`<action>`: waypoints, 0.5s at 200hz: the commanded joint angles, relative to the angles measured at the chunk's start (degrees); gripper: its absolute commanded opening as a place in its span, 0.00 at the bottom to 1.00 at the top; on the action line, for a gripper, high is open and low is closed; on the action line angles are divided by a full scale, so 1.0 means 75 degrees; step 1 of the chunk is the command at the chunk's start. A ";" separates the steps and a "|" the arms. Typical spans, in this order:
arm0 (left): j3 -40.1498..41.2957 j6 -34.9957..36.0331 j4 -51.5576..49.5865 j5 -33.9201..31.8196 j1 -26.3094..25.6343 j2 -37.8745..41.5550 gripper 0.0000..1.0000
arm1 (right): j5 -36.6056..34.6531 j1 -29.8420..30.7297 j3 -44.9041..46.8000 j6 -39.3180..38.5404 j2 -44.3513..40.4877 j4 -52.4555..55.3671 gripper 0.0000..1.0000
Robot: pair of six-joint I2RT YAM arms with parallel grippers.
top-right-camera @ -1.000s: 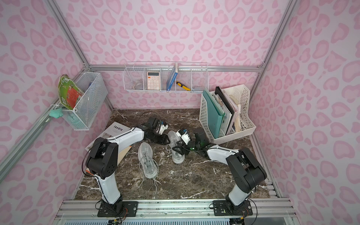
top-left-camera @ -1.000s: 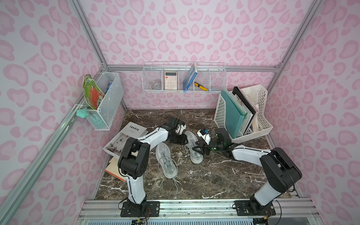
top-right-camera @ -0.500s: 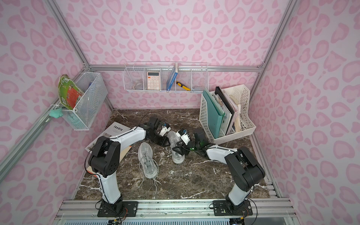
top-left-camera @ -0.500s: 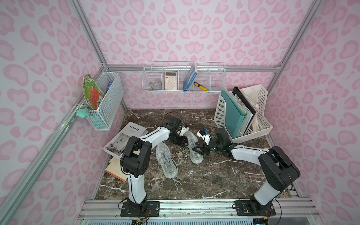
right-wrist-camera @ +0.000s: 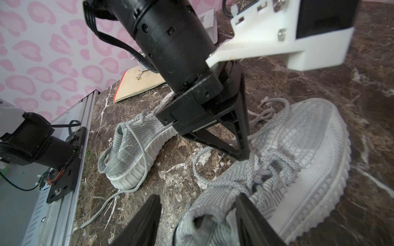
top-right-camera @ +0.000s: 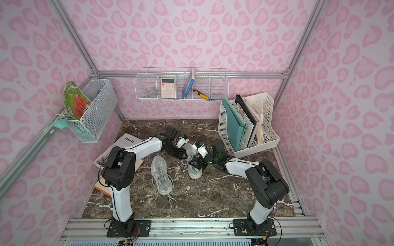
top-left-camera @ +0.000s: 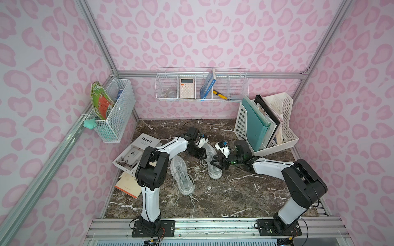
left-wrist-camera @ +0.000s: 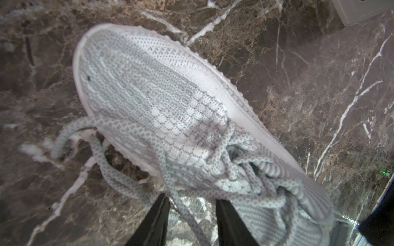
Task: Tie the shoes
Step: Cross the shoelace with the shoelace.
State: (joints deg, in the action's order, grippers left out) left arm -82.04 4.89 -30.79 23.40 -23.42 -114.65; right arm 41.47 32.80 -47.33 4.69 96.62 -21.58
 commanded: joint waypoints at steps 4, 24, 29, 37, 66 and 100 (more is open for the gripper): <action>-0.0122 0.0102 -0.0055 0.0283 0.0004 -0.0082 0.39 | 0.0117 0.0010 -0.0057 0.0066 0.0028 0.0010 0.59; -0.0121 0.0121 -0.0035 0.0355 0.0005 -0.0146 0.37 | 0.0119 0.0023 -0.0051 0.0078 -0.0003 0.0006 0.59; -0.0120 0.0122 -0.0031 0.0362 0.0005 -0.0167 0.36 | 0.0117 0.0022 -0.0048 0.0078 0.0002 0.0016 0.59; -0.0113 0.0134 -0.0022 0.0364 0.0005 -0.0192 0.35 | 0.0113 0.0022 -0.0048 0.0078 0.0002 0.0018 0.59; -0.0114 0.0134 0.0055 0.0372 0.0011 -0.0194 0.30 | 0.0136 0.0039 -0.0030 0.0095 0.0022 -0.0016 0.59; -0.0021 0.0111 0.0229 0.0374 0.0017 -0.0123 0.23 | 0.0142 0.0081 -0.0018 0.0137 0.0067 -0.0074 0.58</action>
State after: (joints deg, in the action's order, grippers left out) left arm -82.48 5.08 -30.17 26.09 -23.40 -115.77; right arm 41.80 33.17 -47.33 5.17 96.97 -21.65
